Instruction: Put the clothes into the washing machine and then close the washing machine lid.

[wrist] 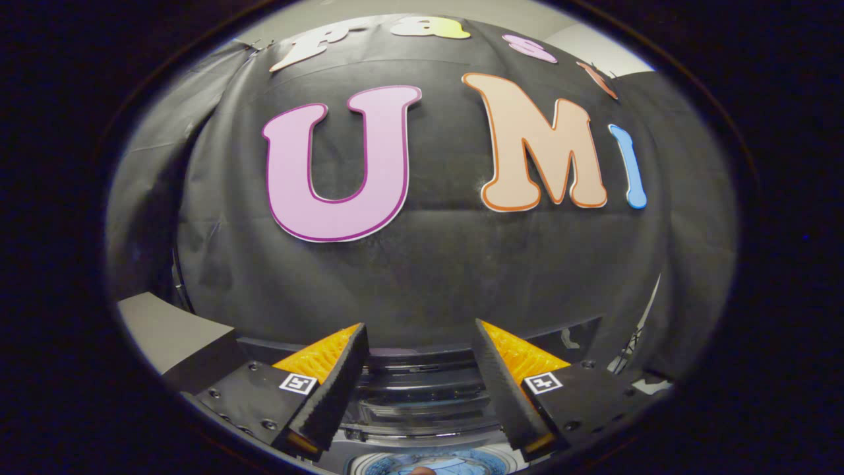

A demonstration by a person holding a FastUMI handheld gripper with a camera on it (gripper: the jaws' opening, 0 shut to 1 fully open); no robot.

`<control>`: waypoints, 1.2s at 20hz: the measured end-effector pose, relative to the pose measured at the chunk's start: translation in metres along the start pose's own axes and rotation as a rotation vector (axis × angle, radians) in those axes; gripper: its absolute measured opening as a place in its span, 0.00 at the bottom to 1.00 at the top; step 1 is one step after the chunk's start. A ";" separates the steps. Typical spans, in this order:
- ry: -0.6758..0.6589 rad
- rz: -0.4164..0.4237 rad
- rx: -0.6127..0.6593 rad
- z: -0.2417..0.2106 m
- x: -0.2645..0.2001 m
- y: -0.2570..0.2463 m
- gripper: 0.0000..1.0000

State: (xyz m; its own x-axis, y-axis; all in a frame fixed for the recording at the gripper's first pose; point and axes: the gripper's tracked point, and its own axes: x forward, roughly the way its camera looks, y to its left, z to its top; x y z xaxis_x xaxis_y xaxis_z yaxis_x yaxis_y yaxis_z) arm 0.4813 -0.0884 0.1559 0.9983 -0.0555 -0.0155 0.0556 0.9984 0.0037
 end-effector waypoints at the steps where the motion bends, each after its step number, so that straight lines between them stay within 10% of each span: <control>1: -0.008 -0.001 0.001 0.001 -0.001 0.000 0.98; 3: -0.001 -0.012 0.022 -0.001 0.004 -0.003 0.98; 6: 0.531 -0.053 -0.171 -0.151 -0.010 -0.011 0.98; 9: 0.526 -0.035 -0.370 -0.173 0.004 0.005 0.97; 20: -0.340 -0.082 0.015 0.121 -0.052 -0.002 0.96; 24: -0.198 -0.120 0.026 0.145 0.000 -0.014 0.96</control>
State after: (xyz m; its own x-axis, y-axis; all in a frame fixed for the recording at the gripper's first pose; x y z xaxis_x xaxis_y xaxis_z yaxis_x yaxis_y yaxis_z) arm 0.4824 -0.1034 0.3007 0.9679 -0.1764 0.1792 0.1721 0.9843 0.0396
